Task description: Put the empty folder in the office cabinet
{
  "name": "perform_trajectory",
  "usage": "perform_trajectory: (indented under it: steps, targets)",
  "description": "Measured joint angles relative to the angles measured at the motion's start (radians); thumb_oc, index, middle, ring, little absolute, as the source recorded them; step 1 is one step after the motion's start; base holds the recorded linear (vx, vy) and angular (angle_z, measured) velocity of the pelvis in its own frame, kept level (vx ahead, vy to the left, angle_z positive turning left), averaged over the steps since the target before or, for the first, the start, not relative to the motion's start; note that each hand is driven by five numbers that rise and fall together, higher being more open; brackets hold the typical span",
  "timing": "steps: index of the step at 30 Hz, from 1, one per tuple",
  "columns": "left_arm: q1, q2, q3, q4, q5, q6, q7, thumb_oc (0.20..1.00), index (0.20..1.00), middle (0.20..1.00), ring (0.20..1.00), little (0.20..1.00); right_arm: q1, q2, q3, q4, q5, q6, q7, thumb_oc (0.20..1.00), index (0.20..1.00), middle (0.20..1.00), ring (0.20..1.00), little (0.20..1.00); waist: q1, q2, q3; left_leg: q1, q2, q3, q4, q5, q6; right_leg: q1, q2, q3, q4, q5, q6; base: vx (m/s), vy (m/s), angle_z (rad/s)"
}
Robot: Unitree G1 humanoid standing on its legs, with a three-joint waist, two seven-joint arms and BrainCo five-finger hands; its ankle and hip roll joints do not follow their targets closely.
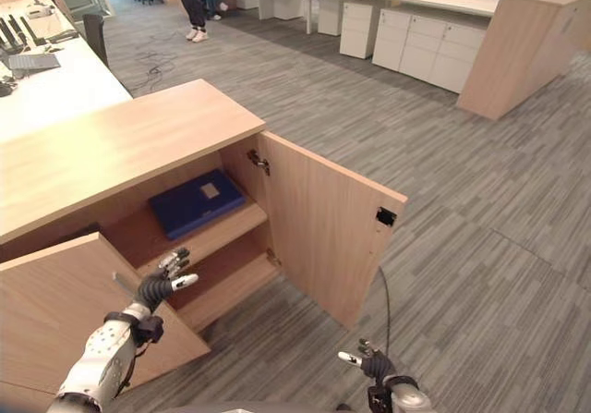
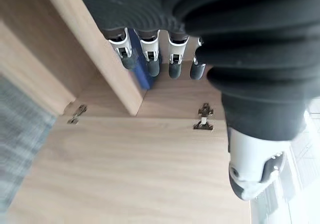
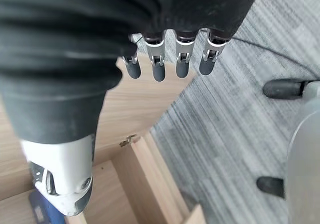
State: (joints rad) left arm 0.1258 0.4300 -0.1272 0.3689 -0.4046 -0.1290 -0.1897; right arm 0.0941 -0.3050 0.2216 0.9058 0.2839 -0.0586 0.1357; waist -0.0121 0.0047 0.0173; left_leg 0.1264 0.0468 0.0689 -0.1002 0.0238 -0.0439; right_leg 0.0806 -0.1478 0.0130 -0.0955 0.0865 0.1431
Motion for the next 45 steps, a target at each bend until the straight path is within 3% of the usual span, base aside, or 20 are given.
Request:
perform_trajectory:
  steps: [6,10,11,14,18,19,20,21,22,23,27,29,30,31,32,33,37,39,42,45]
  targets:
    - [0.042,-0.002,-0.040,0.042,0.022,0.015,-0.001,1.000,1.000,1.000,1.000,1.000,0.003,0.005,0.000,0.000,0.000,0.004,-0.001,1.000,1.000,1.000,1.000,1.000,0.023,-0.019,-0.008,-0.003,0.000,0.012,0.000,0.002,0.004,-0.011,-0.001,-0.004,0.005,0.006,-0.002,-0.07,0.016,-0.05]
    - [0.005,-0.003,-0.114,0.085,0.052,0.024,-0.002,1.000,1.000,1.000,1.000,1.000,-0.060,0.009,-0.011,0.001,0.000,0.004,-0.007,1.000,1.000,1.000,1.000,1.000,0.014,-0.012,0.053,-0.024,0.012,0.045,0.000,0.012,0.014,-0.171,0.001,-0.065,0.260,0.000,0.019,-0.06,-0.068,-0.24]
    - [-0.012,-0.015,-0.118,0.123,0.080,0.031,-0.009,1.000,1.000,1.000,1.000,1.000,-0.077,0.014,-0.029,0.011,0.000,0.006,-0.010,1.000,1.000,1.000,1.000,1.000,0.005,-0.001,0.081,-0.011,0.019,0.072,0.003,0.016,0.017,-0.261,-0.056,-0.151,0.415,-0.046,0.086,0.11,-0.298,-0.42]
    - [-0.007,-0.035,-0.121,0.186,0.106,0.042,-0.008,1.000,1.000,1.000,1.000,1.000,-0.068,0.012,-0.032,0.014,0.000,0.006,-0.013,1.000,1.000,1.000,1.000,1.000,0.005,-0.021,0.068,-0.014,0.004,0.158,0.001,0.008,0.003,-0.277,-0.226,-0.287,0.390,-0.073,0.066,0.10,-0.174,-0.21]
    - [-0.002,-0.025,-0.128,0.212,0.112,0.048,-0.006,1.000,1.000,1.000,1.000,1.000,-0.080,0.015,-0.035,0.054,0.001,0.005,-0.019,1.000,1.000,1.000,1.000,1.000,0.005,-0.016,0.072,-0.015,0.029,0.144,0.001,0.005,-0.026,-0.242,-0.247,-0.272,0.209,-0.052,0.102,0.14,-0.237,-0.17]
    - [-0.002,-0.023,-0.127,0.226,0.119,0.049,-0.006,1.000,1.000,1.000,1.000,1.000,-0.085,0.015,-0.039,0.075,0.001,0.005,-0.023,1.000,1.000,1.000,1.000,1.000,-0.007,-0.022,0.066,-0.011,0.032,0.144,0.000,0.003,-0.037,-0.205,-0.239,-0.275,0.148,-0.050,0.099,0.18,-0.236,-0.02]
    - [0.005,-0.043,-0.132,0.233,0.120,0.050,-0.009,1.000,1.000,1.000,1.000,1.000,-0.062,0.000,-0.055,0.115,0.001,0.005,-0.031,1.000,1.000,1.000,1.000,1.000,-0.026,-0.001,0.055,0.020,0.078,0.143,0.000,-0.010,-0.062,-0.174,-0.189,-0.279,0.113,0.062,0.083,0.17,-0.247,0.01]
    - [0.013,-0.066,-0.138,0.237,0.120,0.049,-0.009,1.000,1.000,1.000,1.000,1.000,-0.054,-0.015,-0.064,0.147,0.001,0.007,-0.032,1.000,1.000,1.000,1.000,1.000,-0.032,0.026,0.049,0.037,0.118,0.146,0.001,-0.014,-0.070,-0.153,-0.149,-0.290,0.113,0.072,0.072,0.28,-0.481,-0.34]
    - [0.029,-0.103,-0.146,0.238,0.120,0.047,-0.017,1.000,1.000,1.000,1.000,1.000,-0.041,-0.052,-0.070,0.156,0.001,0.016,-0.038,1.000,1.000,1.000,1.000,1.000,-0.033,0.087,0.013,0.043,0.178,0.157,0.005,-0.028,-0.043,-0.139,-0.078,-0.287,0.079,0.078,0.045,0.20,-0.392,-0.47]
    - [0.002,-0.138,-0.144,0.269,0.116,0.043,-0.016,1.000,1.000,1.000,1.000,1.000,-0.043,-0.088,-0.072,0.156,0.010,0.017,-0.042,1.000,1.000,1.000,1.000,1.000,-0.042,0.117,-0.001,0.023,0.234,0.161,0.074,0.001,-0.061,-0.133,-0.016,-0.296,0.047,0.073,0.012,0.18,-0.359,-0.56]
    - [-0.057,-0.139,-0.144,0.347,0.107,0.047,0.000,1.000,1.000,1.000,1.000,1.000,-0.066,-0.084,-0.071,0.153,0.011,0.016,-0.048,1.000,1.000,1.000,1.000,1.000,-0.043,0.058,0.020,-0.055,0.266,0.099,0.261,0.131,-0.164,-0.095,-0.002,-0.294,0.030,0.048,-0.045,0.11,-0.203,-0.18]
    - [-0.064,-0.139,-0.143,0.350,0.106,0.049,0.006,1.000,1.000,1.000,1.000,1.000,-0.070,-0.084,-0.072,0.153,0.011,0.016,-0.049,1.000,1.000,1.000,1.000,1.000,-0.042,0.045,0.033,-0.085,0.276,0.070,0.321,0.187,-0.179,-0.075,0.016,-0.298,0.025,0.041,-0.070,0.14,-0.123,-0.06]
    - [-0.056,-0.145,-0.142,0.354,0.106,0.049,0.009,1.000,1.000,1.000,1.000,1.000,-0.073,-0.085,-0.068,0.153,0.011,0.017,-0.049,1.000,1.000,1.000,1.000,1.000,-0.035,0.022,0.053,-0.091,0.289,0.040,0.360,0.273,-0.224,-0.059,0.032,-0.291,0.020,0.023,-0.097,0.25,-0.085,-0.16]
    - [-0.054,-0.144,-0.143,0.359,0.106,0.050,0.012,1.000,1.000,1.000,1.000,1.000,-0.079,-0.083,-0.067,0.153,0.011,0.017,-0.048,1.000,1.000,1.000,1.000,1.000,-0.033,0.016,0.057,-0.110,0.292,0.031,0.393,0.298,-0.192,-0.041,0.031,-0.285,0.015,0.015,-0.111,0.22,0.023,-0.14]
    - [-0.056,-0.149,-0.146,0.362,0.106,0.050,0.011,1.000,1.000,1.000,1.000,1.000,-0.088,-0.090,-0.067,0.152,0.011,0.018,-0.051,1.000,1.000,1.000,1.000,1.000,-0.030,0.004,0.062,-0.140,0.272,0.038,0.412,0.228,-0.225,-0.024,0.029,-0.276,0.001,0.008,-0.127,0.22,0.071,0.03]
    - [-0.067,-0.151,-0.146,0.369,0.106,0.048,0.012,1.000,1.000,1.000,1.000,1.000,-0.094,-0.095,-0.067,0.152,0.011,0.018,-0.051,1.000,1.000,1.000,1.000,1.000,-0.028,-0.004,0.066,-0.139,0.235,0.034,0.331,0.150,-0.209,-0.024,0.022,-0.278,0.001,0.004,-0.132,0.19,0.093,0.10]
    - [-0.075,-0.145,-0.147,0.370,0.107,0.049,0.017,1.000,1.000,1.000,1.000,1.000,-0.102,-0.098,-0.068,0.149,0.011,0.017,-0.051,1.000,1.000,1.000,1.000,1.000,-0.002,0.022,0.074,-0.110,0.152,0.074,0.050,0.144,-0.165,-0.001,0.056,-0.294,0.001,-0.017,-0.136,0.11,0.049,-0.01]
    - [-0.069,-0.145,-0.147,0.376,0.107,0.048,0.020,1.000,1.000,1.000,1.000,1.000,-0.101,-0.097,-0.061,0.147,0.011,0.016,-0.050,1.000,1.000,1.000,1.000,1.000,-0.004,0.038,0.067,-0.089,0.128,0.031,0.061,0.157,-0.149,0.026,0.072,-0.297,0.001,-0.035,-0.118,0.12,0.039,0.01]
    - [-0.073,-0.144,-0.145,0.369,0.108,0.044,0.023,1.000,1.000,1.000,1.000,1.000,-0.094,-0.085,-0.058,0.145,0.011,0.017,-0.048,1.000,1.000,1.000,1.000,1.000,-0.004,0.051,0.056,-0.051,0.115,0.040,0.010,0.087,-0.084,0.048,0.070,-0.303,0.001,-0.041,-0.074,0.07,0.065,0.14]
    - [-0.068,-0.122,-0.144,0.368,0.108,0.045,0.024,1.000,1.000,1.000,1.000,1.000,-0.098,-0.054,-0.044,0.116,0.010,0.018,-0.046,1.000,1.000,1.000,1.000,1.000,0.011,0.021,0.053,-0.046,0.082,0.037,0.011,0.059,-0.067,0.055,0.039,-0.303,0.007,-0.032,-0.056,0.05,0.069,0.05]
